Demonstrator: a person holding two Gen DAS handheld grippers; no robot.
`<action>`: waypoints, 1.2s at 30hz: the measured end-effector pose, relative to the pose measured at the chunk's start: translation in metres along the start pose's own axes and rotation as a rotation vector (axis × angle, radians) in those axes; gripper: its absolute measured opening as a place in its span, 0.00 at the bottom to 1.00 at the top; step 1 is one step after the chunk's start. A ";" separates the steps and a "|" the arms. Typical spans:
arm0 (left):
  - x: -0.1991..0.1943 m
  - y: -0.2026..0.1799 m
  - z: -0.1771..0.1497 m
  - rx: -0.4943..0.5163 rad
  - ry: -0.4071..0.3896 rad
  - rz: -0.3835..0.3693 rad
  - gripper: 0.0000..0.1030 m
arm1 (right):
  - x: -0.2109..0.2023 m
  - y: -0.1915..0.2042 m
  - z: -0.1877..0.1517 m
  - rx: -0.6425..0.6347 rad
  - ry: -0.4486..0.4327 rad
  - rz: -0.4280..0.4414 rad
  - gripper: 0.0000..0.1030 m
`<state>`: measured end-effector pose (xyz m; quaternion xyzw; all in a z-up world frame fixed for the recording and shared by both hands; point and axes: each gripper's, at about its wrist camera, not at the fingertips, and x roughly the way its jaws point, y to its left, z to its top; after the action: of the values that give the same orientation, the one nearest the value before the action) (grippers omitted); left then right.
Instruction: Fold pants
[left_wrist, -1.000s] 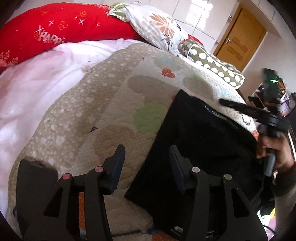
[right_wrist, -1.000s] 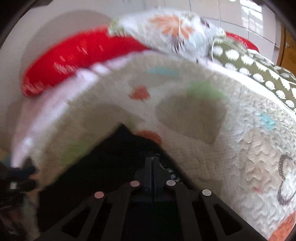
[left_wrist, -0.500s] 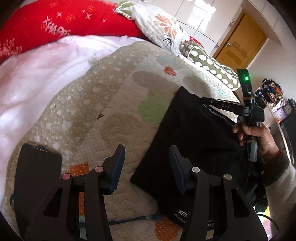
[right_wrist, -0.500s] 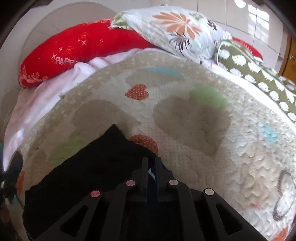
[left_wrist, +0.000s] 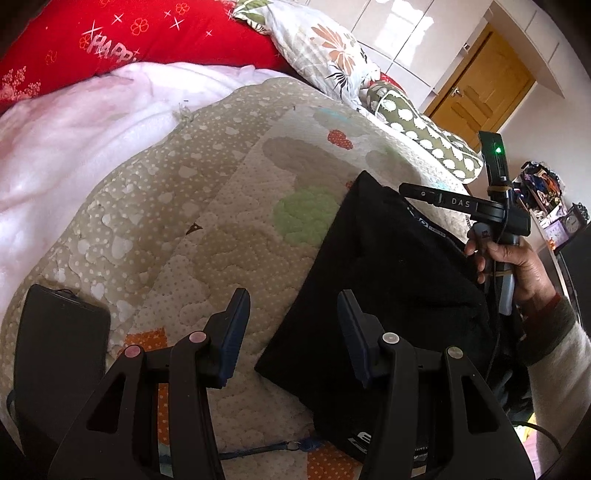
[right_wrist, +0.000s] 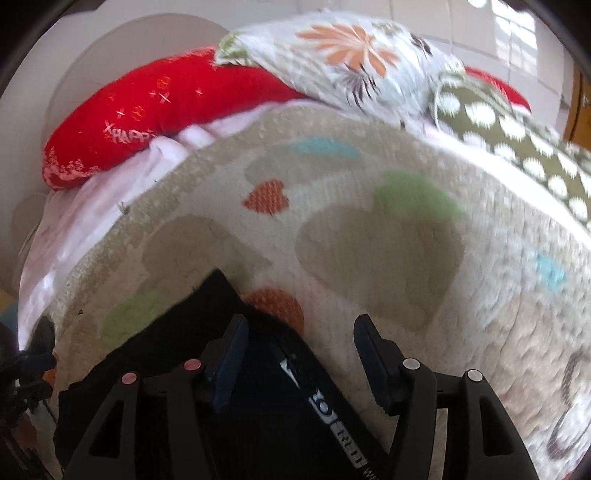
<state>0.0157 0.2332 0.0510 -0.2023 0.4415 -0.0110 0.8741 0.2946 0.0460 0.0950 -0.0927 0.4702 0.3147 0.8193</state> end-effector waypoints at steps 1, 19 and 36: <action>0.001 0.000 0.000 -0.002 0.003 0.001 0.47 | 0.004 0.000 0.002 -0.013 0.022 0.004 0.58; -0.045 0.000 -0.010 -0.016 -0.066 -0.002 0.47 | -0.107 0.068 -0.021 -0.105 -0.125 0.038 0.15; -0.063 -0.010 -0.035 -0.052 -0.050 -0.048 0.64 | -0.111 0.196 -0.179 0.068 -0.120 0.262 0.12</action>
<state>-0.0482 0.2246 0.0850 -0.2356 0.4145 -0.0157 0.8789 0.0087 0.0722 0.1182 0.0163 0.4387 0.4077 0.8006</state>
